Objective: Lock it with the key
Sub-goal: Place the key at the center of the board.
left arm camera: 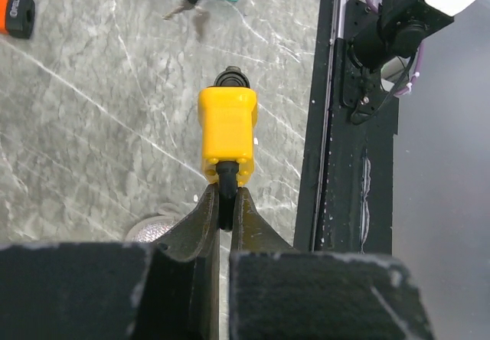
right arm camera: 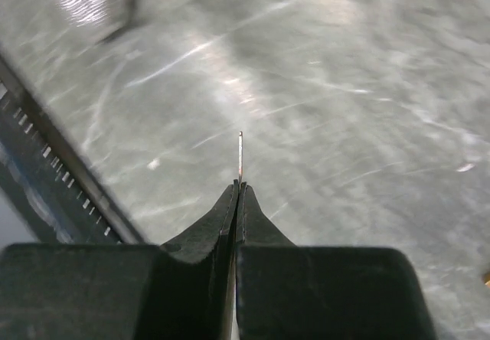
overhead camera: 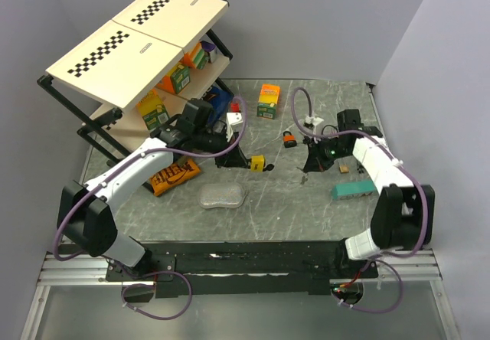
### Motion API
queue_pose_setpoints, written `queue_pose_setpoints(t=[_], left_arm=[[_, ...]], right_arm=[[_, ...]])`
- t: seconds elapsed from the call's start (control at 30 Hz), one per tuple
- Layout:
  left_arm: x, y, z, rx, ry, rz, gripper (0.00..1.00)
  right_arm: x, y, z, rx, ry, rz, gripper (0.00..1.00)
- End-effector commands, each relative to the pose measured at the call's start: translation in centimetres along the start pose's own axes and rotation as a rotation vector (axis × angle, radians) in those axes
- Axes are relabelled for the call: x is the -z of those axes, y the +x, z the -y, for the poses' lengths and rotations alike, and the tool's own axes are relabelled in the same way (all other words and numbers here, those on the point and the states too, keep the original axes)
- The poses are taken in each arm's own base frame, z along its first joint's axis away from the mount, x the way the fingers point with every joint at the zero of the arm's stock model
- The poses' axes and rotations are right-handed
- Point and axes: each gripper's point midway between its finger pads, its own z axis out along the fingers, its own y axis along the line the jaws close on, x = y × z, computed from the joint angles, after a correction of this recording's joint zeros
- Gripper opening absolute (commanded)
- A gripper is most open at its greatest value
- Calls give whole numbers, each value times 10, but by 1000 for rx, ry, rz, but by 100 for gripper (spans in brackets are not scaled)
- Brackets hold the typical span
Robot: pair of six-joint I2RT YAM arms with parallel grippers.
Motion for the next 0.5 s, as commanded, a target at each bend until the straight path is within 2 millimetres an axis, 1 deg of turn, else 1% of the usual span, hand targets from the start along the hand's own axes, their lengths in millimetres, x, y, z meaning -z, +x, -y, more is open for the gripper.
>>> queue_pose_setpoints(t=[0.0, 0.03, 0.13, 0.23, 0.4, 0.47], left_arm=[[8, -28, 6, -57, -17, 88, 1], [9, -28, 5, -52, -22, 92, 1], [9, -25, 6, -49, -23, 91, 1], [9, -22, 6, -48, -25, 80, 1], [9, -19, 5, -42, -28, 72, 1], [9, -17, 6, -33, -21, 67, 1]], right_arm=[[-22, -6, 51, -141, 108, -17, 0], [-20, -1, 63, -178, 125, -19, 0], [-27, 1, 84, -222, 145, -31, 0], [-34, 2, 101, -238, 169, -48, 0], [-45, 4, 118, -262, 177, -80, 0], [-45, 2, 123, -260, 196, -81, 0]])
